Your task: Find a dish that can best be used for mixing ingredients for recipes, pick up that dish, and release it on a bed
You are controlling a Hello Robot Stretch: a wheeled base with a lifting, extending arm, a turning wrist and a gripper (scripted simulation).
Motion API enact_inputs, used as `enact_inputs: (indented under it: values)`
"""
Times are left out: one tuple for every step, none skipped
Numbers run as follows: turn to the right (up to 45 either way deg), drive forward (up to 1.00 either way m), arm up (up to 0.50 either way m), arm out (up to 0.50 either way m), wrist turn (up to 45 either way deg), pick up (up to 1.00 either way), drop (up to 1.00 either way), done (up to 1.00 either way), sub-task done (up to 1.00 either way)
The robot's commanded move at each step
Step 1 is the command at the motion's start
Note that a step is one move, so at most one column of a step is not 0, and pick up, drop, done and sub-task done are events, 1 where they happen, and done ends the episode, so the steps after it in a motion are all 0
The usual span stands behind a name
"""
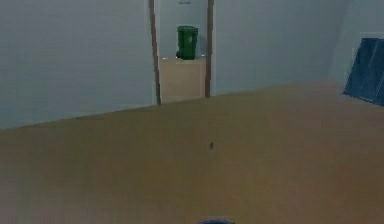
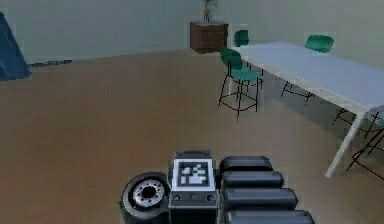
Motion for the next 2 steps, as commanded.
enact_inputs:
  values:
    - [0.0,1.0,0.0,0.0,0.0,0.0,0.0,0.0,0.0]
    - [0.0,1.0,0.0,0.0,0.0,0.0,0.0,0.0,0.0]
